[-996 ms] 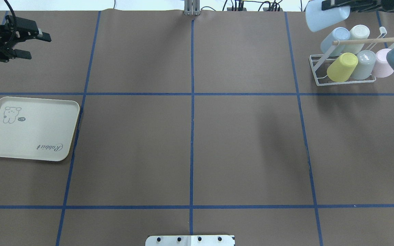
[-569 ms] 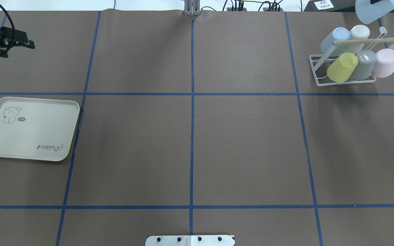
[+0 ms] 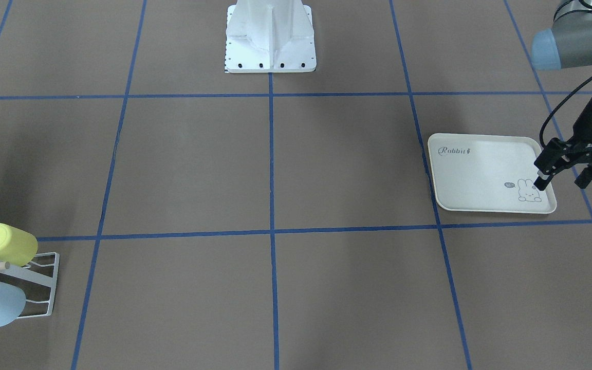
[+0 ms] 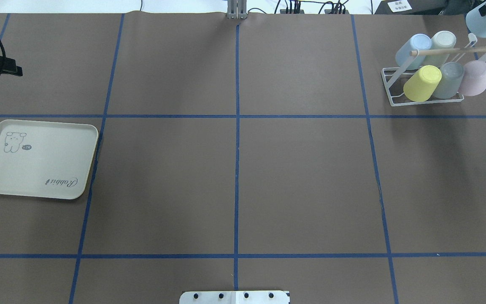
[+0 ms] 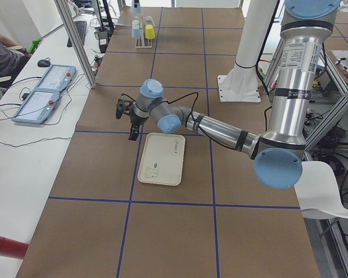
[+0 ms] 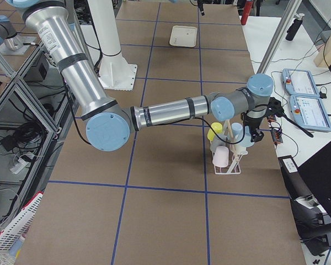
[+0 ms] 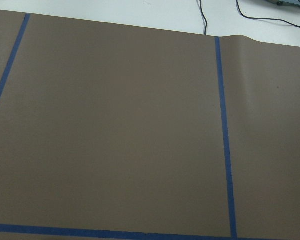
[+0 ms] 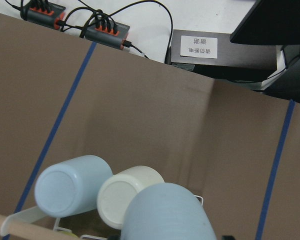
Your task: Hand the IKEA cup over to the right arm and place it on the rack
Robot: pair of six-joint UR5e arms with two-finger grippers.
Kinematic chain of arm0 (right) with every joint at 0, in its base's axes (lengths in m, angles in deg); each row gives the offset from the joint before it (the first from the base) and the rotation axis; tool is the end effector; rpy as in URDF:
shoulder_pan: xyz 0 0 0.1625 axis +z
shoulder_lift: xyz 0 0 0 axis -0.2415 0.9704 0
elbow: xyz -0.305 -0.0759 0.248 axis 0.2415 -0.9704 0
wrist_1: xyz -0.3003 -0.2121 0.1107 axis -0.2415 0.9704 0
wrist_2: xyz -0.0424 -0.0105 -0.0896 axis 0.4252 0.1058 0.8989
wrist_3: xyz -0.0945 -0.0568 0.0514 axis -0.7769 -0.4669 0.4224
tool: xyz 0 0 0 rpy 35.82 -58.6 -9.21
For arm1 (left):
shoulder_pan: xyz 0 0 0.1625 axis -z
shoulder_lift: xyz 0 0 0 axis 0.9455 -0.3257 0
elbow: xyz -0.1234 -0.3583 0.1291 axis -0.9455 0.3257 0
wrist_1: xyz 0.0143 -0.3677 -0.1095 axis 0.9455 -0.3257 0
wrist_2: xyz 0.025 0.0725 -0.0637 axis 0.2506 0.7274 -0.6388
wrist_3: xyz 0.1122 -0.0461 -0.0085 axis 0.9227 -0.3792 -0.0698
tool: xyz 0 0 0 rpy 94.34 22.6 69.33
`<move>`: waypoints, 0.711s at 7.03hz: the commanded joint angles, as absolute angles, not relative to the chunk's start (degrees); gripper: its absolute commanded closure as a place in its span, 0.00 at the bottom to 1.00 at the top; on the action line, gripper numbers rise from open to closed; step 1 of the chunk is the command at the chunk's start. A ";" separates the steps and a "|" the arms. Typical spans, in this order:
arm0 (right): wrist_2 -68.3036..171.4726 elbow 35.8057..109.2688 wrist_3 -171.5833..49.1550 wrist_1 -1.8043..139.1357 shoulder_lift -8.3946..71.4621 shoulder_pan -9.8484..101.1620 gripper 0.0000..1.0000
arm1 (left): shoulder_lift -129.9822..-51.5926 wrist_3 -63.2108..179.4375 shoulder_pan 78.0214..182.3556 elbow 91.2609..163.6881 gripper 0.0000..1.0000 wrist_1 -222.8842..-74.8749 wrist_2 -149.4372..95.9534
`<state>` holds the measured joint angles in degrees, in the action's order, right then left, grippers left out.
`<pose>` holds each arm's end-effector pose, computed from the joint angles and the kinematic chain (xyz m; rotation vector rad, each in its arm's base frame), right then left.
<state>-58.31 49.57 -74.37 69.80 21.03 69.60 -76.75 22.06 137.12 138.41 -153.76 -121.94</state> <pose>-0.0265 -0.6860 0.4839 0.3143 -0.7690 -0.1993 0.1425 -0.5162 0.4499 0.3970 0.8540 -0.2367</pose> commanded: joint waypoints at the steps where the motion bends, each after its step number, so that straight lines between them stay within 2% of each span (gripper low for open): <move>1: -58.28 40.75 -76.30 70.23 16.77 70.05 0.96 | -76.55 22.39 136.91 138.46 0.00 -153.63 -120.09; 5: -58.81 36.42 -75.87 70.23 14.74 69.52 0.97 | -76.55 21.43 136.74 138.55 0.00 -153.63 -120.08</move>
